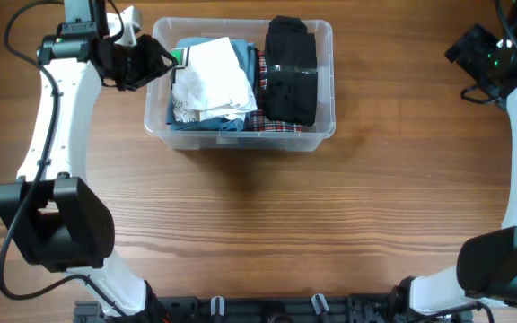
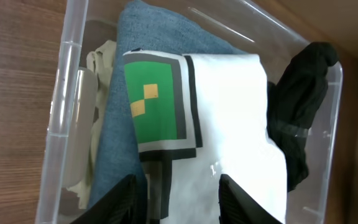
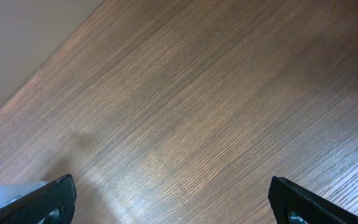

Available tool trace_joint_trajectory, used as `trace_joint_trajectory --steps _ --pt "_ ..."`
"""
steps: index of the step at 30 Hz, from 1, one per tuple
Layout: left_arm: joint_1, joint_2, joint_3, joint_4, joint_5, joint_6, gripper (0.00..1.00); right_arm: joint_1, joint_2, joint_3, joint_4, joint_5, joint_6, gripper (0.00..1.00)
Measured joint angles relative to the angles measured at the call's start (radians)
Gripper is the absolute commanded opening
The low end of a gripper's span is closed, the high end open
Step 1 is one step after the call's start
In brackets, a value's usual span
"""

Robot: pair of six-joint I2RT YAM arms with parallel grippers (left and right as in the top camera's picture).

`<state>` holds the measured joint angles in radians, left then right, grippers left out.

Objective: Pack container
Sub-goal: 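Release the white t-shirt and retract the left arm from the bin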

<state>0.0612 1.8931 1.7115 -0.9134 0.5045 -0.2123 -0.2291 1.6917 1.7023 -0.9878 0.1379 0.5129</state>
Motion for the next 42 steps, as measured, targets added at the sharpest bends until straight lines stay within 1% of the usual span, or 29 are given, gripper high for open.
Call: trace_joint_trajectory --steps 3,8,10,13,18,21,23,27,29,31,34,37,42 --pt "-0.023 0.000 0.000 0.000 -0.001 0.018 0.38 0.000 0.000 0.000 0.000 0.000 0.000 1.00" --pt "-0.164 0.000 0.000 -0.015 -0.024 0.077 0.39 0.000 0.000 0.000 0.000 0.000 0.000 1.00" --pt "-0.216 0.000 0.000 -0.047 -0.089 0.094 0.39 0.000 0.000 0.000 0.000 0.000 0.000 1.00" --pt "-0.278 0.000 0.000 -0.090 -0.248 0.105 0.39 0.000 0.000 0.000 0.000 0.000 0.000 1.00" --pt "-0.304 0.000 -0.016 -0.115 -0.418 0.108 0.40 0.000 0.000 0.000 0.000 0.000 0.000 1.00" --pt "-0.303 0.000 -0.083 -0.086 -0.501 0.110 0.41 0.000 0.000 0.000 0.000 0.000 0.000 1.00" --pt "-0.300 0.000 -0.127 -0.060 -0.532 0.111 0.41 0.000 0.000 0.000 0.000 0.000 0.000 1.00" --pt "-0.299 -0.006 -0.170 0.003 -0.552 0.115 0.41 0.000 0.000 0.000 0.000 0.000 0.000 1.00" --pt "-0.299 -0.007 -0.168 0.009 -0.557 0.116 0.45 0.000 0.000 0.000 0.000 0.000 0.000 1.00" --pt "-0.299 -0.007 -0.151 0.003 -0.560 0.119 0.48 0.000 0.000 0.000 0.000 0.000 0.000 1.00" --pt "-0.294 -0.007 -0.060 0.024 -0.557 0.118 0.52 0.000 0.000 0.000 0.000 0.000 0.000 1.00" --pt "-0.294 -0.007 0.010 0.106 -0.517 0.105 0.52 0.000 0.000 0.000 0.000 0.000 0.000 1.00" --pt "-0.296 -0.006 0.011 0.166 -0.477 0.087 0.51 0.000 0.000 0.000 0.000 0.000 0.000 1.00"
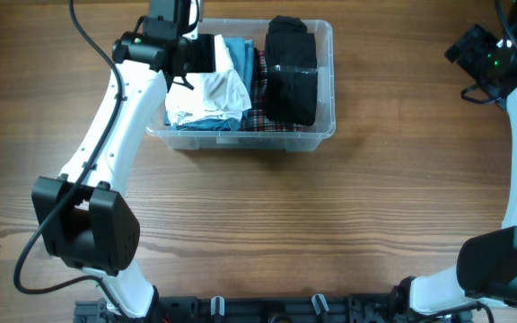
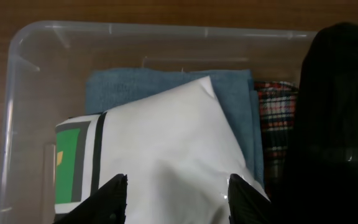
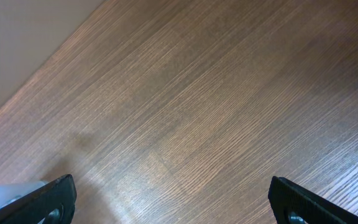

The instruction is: Pack container

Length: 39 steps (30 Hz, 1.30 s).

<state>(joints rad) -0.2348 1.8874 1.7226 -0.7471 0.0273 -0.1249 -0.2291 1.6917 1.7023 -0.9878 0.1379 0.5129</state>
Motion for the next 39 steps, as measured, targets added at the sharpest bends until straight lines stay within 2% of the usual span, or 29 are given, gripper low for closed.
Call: trace_joint_trajectory --steps 7,12,14,15,16,17,26,33,39 --pt "-0.006 0.131 0.002 -0.014 0.040 -0.011 0.51 0.000 0.000 0.000 0.000 0.000 0.000 1.00" --pt "-0.005 0.135 0.010 -0.017 0.053 -0.022 0.53 0.000 0.000 0.000 0.000 0.000 0.000 1.00" --pt "-0.005 0.129 0.010 -0.023 0.055 -0.023 0.59 0.000 0.000 0.000 0.000 0.000 0.000 1.00" --pt "-0.005 0.114 0.011 -0.034 0.061 -0.026 0.67 0.000 0.000 0.000 0.000 0.000 0.000 1.00" --pt "-0.006 0.092 0.013 -0.048 0.069 -0.029 0.80 0.000 0.000 0.000 0.000 0.000 0.000 1.00" --pt "-0.006 0.061 0.016 -0.061 0.074 -0.033 0.99 0.000 0.000 0.000 0.000 0.000 0.000 1.00" --pt "-0.006 -0.439 0.051 -0.272 0.075 -0.041 1.00 0.000 0.000 0.000 0.000 0.000 0.000 1.00" --pt "-0.006 -0.660 0.053 -0.404 0.068 -0.041 1.00 0.000 0.000 0.000 0.000 0.000 0.000 1.00" --pt "-0.006 -0.834 0.056 -0.721 -0.048 -0.081 1.00 0.000 0.000 0.000 0.000 0.000 0.000 1.00"
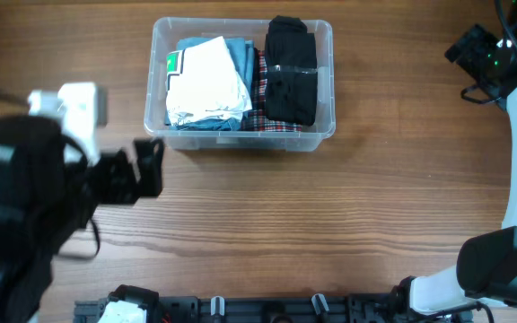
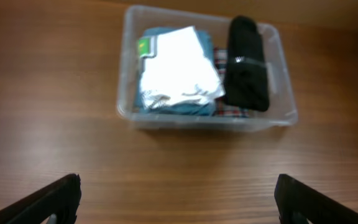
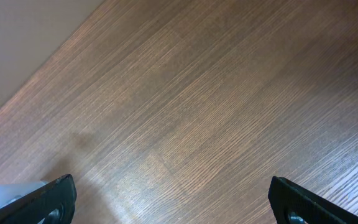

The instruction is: Pack container

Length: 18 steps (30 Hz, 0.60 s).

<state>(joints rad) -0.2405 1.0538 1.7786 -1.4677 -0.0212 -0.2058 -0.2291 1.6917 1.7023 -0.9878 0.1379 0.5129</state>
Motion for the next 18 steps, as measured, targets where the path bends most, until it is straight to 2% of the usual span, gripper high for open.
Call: trace_joint_trajectory --steps 2,4,6,10,14,15,16,18 --pt "0.000 -0.066 0.000 -0.051 -0.049 -0.018 1.00 0.000 0.000 0.000 0.000 0.000 0.000 1.00" --pt "0.016 -0.138 -0.011 -0.018 -0.080 -0.025 1.00 0.000 0.000 0.000 -0.001 0.000 0.000 1.00" --pt "0.100 -0.247 -0.116 0.124 -0.099 -0.026 1.00 0.000 0.000 0.000 0.002 0.000 0.000 1.00" --pt "0.252 -0.488 -0.477 0.505 -0.110 -0.029 1.00 0.000 0.000 0.000 0.000 0.000 0.000 1.00" --pt "0.310 -0.641 -0.842 0.873 -0.090 -0.034 1.00 0.000 0.000 0.000 0.000 -0.001 0.000 1.00" --pt "0.311 -0.649 -0.862 0.893 -0.089 -0.034 1.00 0.000 0.000 0.000 0.000 -0.001 0.000 1.00" --pt "0.315 -0.700 -1.031 1.035 -0.064 -0.033 1.00 0.000 0.000 0.000 0.000 0.000 0.000 1.00" --pt "0.315 -0.734 -1.151 1.135 -0.037 -0.033 1.00 0.000 0.000 0.000 0.000 -0.001 0.000 1.00"
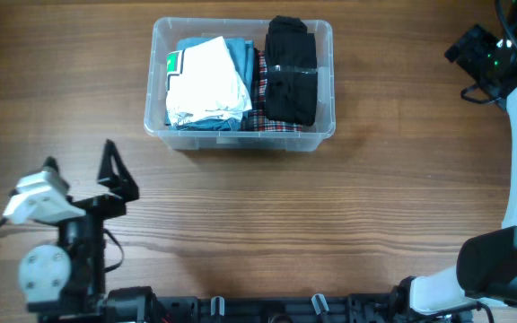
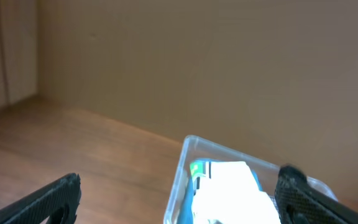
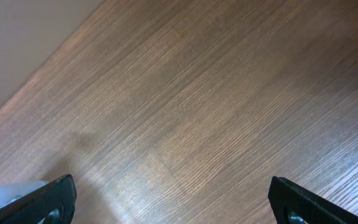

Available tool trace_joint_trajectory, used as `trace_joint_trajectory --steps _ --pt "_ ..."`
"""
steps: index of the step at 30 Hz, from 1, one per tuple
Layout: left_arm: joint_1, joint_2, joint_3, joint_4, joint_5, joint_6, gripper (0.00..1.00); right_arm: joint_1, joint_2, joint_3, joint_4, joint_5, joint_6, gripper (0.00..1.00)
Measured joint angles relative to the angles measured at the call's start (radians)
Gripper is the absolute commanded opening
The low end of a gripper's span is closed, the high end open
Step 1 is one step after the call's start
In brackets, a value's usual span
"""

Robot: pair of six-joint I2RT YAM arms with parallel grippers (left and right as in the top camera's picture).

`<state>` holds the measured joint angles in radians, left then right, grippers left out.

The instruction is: Pack container

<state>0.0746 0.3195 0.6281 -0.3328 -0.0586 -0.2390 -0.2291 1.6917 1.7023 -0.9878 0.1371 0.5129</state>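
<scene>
The clear plastic container (image 1: 240, 136) stands at the back middle of the table. Inside it lie a folded white garment with a green patch (image 1: 206, 79) on blue cloth, a plaid piece (image 1: 260, 121), and a black bundle (image 1: 292, 70) on the right. My left gripper (image 1: 81, 172) is open and empty at the front left, well short of the container. In the left wrist view the container (image 2: 185, 186) and the white garment (image 2: 232, 186) sit low between the fingertips (image 2: 55, 199). My right gripper (image 1: 463, 56) is open and empty at the far right, over bare wood (image 3: 179, 124).
The left arm is folded up at the table's front left corner. The right arm runs along the right edge. A plain brown wall (image 2: 197, 62) stands behind the table.
My left arm has gone from mid-left, looking down on the container, to folded at the front left corner with its camera facing the back wall. The container's contents are unchanged.
My open left gripper was at the container's left end over the white garment, then over the container's back part above that garment. Then it was away from the container at the left, and now it is folded at the front left. The right arm never moved.
</scene>
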Motion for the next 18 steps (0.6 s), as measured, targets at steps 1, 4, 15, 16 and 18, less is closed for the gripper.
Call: trace_joint_trajectory --steps 1,4,15,16,18 --pt "0.000 -0.027 -0.077 0.071 0.016 0.000 1.00 0.000 0.000 0.000 0.000 0.000 0.000 1.00" --pt "0.000 -0.096 -0.245 0.190 0.046 0.000 1.00 0.000 0.000 0.000 0.000 0.000 0.000 1.00" --pt "0.014 -0.288 -0.467 0.248 0.058 0.000 1.00 0.000 0.000 0.000 0.000 0.000 0.000 1.00" --pt "0.022 -0.299 -0.482 0.248 0.058 0.000 1.00 0.000 0.000 0.000 0.000 0.000 0.000 1.00" --pt "0.026 -0.302 -0.492 0.248 0.058 0.000 1.00 0.000 0.000 0.000 0.000 0.000 0.000 1.00"
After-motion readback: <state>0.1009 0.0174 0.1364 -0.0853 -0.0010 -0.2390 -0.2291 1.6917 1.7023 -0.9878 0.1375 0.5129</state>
